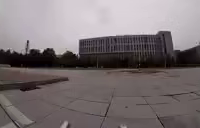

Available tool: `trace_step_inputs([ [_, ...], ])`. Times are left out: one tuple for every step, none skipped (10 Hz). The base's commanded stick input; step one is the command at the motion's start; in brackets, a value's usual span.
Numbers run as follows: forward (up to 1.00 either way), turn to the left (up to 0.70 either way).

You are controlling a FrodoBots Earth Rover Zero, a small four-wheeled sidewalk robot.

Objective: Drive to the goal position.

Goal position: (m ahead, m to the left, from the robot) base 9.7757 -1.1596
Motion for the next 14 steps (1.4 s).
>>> trace_step_inputs([
  [0.7, 0.0],
  [0.7, -0.01],
  [0.7, -0.19],
  [0.7, -0.33],
  [0.7, -0.24],
  [0.7, -0.08],
  [0.7, -0.01],
  [0.7, 0.0],
  [0.7, -0.02],
  [0.7, -0.17],
  [0.7, -0.32],
  [0.7, -0.21],
  [0.7, -0.09],
  [0.7, 0.0],
])
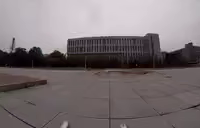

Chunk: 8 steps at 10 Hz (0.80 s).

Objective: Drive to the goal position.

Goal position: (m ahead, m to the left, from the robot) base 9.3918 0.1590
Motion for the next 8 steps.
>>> trace_step_inputs([
  [0.7, 0.0],
  [0.7, 0.0],
  [0.7, 0.0],
  [0.7, 0.0],
  [0.7, 0.0],
  [0.7, 0.0],
  [0.7, 0.0],
  [0.7, 0.0],
])
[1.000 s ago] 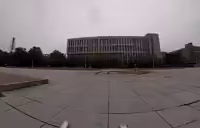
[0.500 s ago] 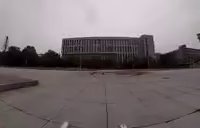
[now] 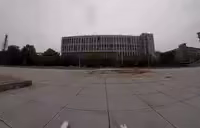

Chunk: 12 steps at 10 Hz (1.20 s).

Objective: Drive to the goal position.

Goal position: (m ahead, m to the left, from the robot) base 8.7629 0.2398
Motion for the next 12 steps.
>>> trace_step_inputs([
  [0.7, 0.0],
  [0.7, 0.0],
  [0.7, 0.0],
  [0.7, 0.0],
  [0.7, 0.0],
  [0.7, 0.0],
  [0.7, 0.0],
  [0.7, 0.0],
  [0.7, 0.0],
  [0.7, 0.0],
  [0.7, 0.0],
  [0.7, 0.0],
])
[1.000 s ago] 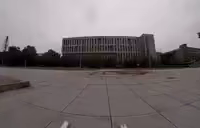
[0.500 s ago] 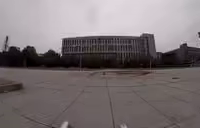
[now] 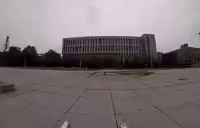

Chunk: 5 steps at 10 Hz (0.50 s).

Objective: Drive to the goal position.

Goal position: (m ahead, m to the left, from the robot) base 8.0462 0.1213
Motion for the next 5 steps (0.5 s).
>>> trace_step_inputs([
  [0.7, -0.06],
  [0.7, -0.19],
  [0.7, -0.27],
  [0.7, -0.15],
  [0.7, 0.0],
])
